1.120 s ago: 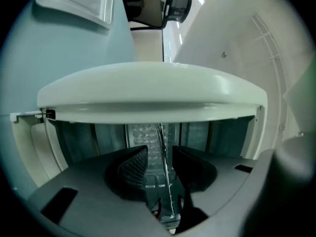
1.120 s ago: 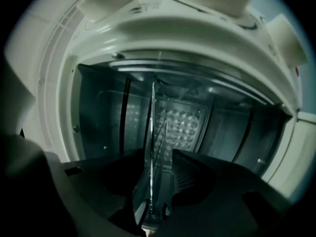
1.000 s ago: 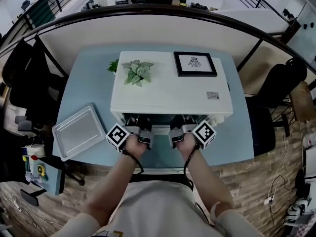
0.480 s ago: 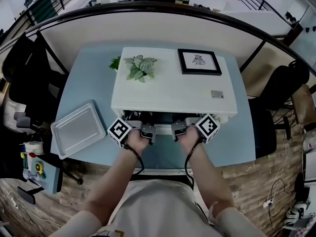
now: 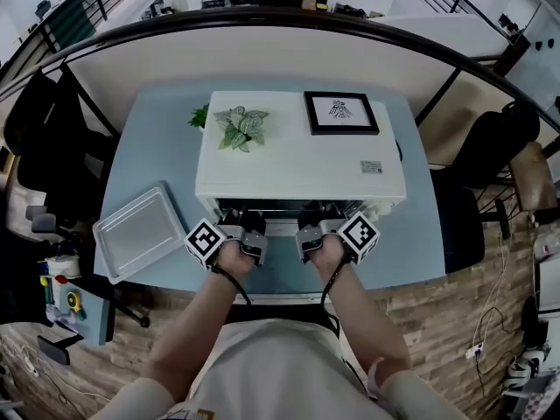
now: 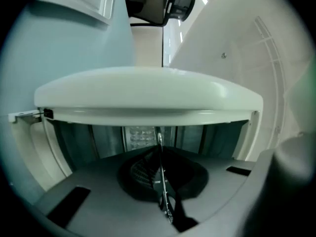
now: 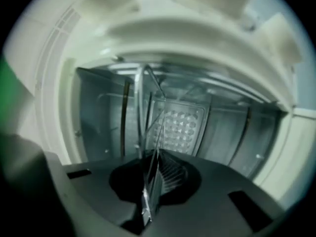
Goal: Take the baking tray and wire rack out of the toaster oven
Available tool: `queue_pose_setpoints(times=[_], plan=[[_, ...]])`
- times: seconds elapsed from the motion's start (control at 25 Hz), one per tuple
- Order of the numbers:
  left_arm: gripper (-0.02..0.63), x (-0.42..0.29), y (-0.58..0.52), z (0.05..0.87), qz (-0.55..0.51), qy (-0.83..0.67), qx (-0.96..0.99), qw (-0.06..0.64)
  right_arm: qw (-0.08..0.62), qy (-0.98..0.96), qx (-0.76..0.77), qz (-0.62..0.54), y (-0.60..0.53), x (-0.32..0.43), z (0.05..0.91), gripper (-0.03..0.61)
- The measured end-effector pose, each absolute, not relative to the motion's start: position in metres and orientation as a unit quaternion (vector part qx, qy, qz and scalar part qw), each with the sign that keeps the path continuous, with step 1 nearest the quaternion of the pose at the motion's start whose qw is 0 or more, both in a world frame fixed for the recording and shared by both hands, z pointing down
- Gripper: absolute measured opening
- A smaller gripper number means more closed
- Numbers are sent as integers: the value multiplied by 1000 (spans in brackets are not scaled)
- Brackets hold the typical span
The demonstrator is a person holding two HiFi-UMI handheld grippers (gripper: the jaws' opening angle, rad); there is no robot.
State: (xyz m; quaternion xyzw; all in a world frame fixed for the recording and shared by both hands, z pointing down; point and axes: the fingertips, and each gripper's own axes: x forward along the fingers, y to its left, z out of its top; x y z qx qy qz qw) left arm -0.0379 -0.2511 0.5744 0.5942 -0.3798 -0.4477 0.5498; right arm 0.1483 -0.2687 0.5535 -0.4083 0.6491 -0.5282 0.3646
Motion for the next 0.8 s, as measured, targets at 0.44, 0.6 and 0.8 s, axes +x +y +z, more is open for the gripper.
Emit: queue_pose_setpoints(times=[0.44,0.6,0.8], plan=[[8,-36,-182,573,-397,-391,585,590,327,628,-431,-560,-195,151,550,12],[8,-34,-156,566,-385,-387,589,596,328,625,-429,-564,-167,150,546,12],[8,-35,-127,562,-371,-380,593,605,312,623,-436,-570,-135,149,543,12]])
